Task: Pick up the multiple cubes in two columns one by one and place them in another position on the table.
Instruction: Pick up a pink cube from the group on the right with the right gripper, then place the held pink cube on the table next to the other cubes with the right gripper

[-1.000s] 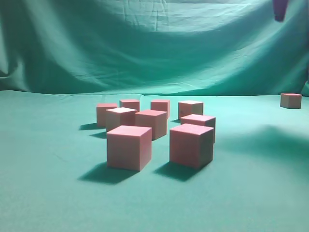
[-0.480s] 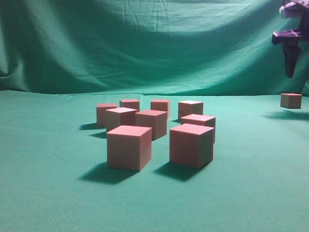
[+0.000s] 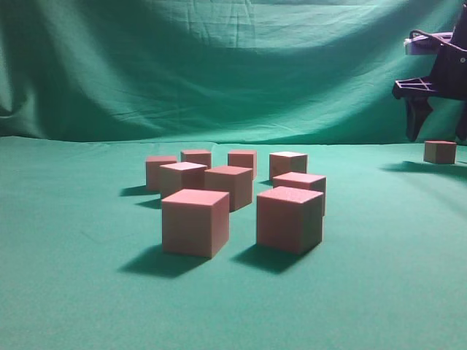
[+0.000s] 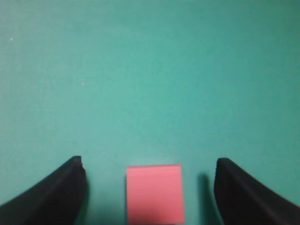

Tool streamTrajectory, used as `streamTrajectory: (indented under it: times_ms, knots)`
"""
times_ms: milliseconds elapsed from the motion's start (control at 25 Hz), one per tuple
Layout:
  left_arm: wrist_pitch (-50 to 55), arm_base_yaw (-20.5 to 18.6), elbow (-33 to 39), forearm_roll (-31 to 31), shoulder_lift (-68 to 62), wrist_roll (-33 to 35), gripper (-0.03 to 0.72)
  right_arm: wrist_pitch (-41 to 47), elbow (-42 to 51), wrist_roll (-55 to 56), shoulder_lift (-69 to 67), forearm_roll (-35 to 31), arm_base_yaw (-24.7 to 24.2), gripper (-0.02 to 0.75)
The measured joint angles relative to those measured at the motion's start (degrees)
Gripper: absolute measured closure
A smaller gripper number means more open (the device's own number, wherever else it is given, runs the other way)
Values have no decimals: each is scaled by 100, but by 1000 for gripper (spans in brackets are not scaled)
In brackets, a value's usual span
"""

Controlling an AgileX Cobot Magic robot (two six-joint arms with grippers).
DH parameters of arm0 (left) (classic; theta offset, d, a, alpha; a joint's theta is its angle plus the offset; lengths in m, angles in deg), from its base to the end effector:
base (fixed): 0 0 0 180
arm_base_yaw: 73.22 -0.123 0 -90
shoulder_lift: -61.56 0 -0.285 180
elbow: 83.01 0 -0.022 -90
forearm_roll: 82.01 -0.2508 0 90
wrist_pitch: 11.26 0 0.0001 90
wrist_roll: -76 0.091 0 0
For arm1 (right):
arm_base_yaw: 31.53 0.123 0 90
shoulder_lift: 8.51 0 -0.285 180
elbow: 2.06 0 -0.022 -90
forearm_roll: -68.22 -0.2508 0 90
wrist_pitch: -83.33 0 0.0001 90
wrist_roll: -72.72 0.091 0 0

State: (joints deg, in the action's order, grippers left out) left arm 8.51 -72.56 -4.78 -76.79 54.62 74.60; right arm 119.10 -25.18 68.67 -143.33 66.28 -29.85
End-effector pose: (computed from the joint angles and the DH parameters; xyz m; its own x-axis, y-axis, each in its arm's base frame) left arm 0.0530 -0.0034 0.1770 -0.2595 -0.1069 -0.9598 0.0128 0.9934 -0.1141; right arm 0.4906 0.0162 0.1761 -0.8401 -0.0678 -0.5382 -0.0763 0.9971 -0.0066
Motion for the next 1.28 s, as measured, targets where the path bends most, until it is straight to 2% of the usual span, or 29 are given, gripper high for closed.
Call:
streamTrajectory:
  times_ms: [160, 200, 280, 320, 360, 480, 520, 680, 960, 1280]
  knots:
    - [0, 0, 0, 0, 0, 0, 688, -90, 0, -11, -118, 0, 0, 195]
    - [0, 0, 0, 0, 0, 0, 688, -99, 0, -11, -151, 0, 0, 240]
    - [0, 0, 0, 0, 0, 0, 688, -112, 0, -11, -223, 0, 0, 246]
    - [0, 0, 0, 0, 0, 0, 688, -123, 0, -11, -250, 0, 0, 300]
    - [0, 0, 0, 0, 0, 0, 688, -125, 0, -11, -262, 0, 0, 301]
    - [0, 0, 0, 0, 0, 0, 688, -182, 0, -11, -262, 0, 0, 454]
    - [0, 0, 0, 0, 0, 0, 688, -197, 0, -11, -262, 0, 0, 479]
    - [0, 0, 0, 0, 0, 0, 688, -15, -78, -11, -262, 0, 0, 470]
    - [0, 0, 0, 0, 0, 0, 688, 1063, -702, -69, 434, -321, 88, 470]
    - [0, 0, 0, 0, 0, 0, 688, 1963, -805, -115, 2085, -648, 835, 470]
